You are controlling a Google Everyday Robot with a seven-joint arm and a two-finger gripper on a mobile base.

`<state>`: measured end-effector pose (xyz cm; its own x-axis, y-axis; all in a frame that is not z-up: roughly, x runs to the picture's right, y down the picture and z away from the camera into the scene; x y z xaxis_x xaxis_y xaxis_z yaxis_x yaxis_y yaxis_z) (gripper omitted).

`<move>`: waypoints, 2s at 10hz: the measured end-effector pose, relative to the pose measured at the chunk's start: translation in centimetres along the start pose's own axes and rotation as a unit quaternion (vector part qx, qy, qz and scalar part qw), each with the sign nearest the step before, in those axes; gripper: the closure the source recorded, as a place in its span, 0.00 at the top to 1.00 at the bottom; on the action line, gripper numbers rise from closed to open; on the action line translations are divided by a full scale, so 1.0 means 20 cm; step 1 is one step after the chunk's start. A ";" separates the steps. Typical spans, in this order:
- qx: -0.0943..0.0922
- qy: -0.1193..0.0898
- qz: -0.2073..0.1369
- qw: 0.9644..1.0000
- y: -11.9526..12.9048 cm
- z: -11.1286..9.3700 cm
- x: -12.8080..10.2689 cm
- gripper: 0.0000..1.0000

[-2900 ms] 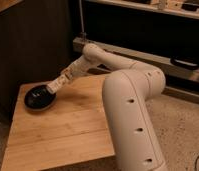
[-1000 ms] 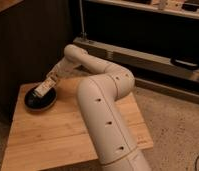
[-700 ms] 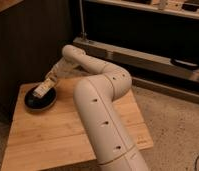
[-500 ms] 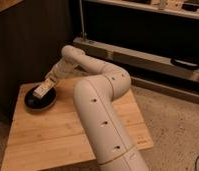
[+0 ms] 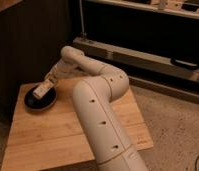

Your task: Place the bottle in the ceramic bowl

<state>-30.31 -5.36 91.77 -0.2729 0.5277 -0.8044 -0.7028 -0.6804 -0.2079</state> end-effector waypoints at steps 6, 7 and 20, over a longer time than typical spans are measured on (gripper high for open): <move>0.020 -0.009 -0.021 1.000 0.02 0.01 0.03 0.01; 0.027 -0.010 -0.024 0.999 0.03 0.01 0.04 0.08; 0.016 0.009 -0.018 1.000 -0.05 0.06 0.07 0.80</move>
<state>-30.70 -3.27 91.52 -0.2357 0.5420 -0.8066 -0.7330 -0.6442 -0.2186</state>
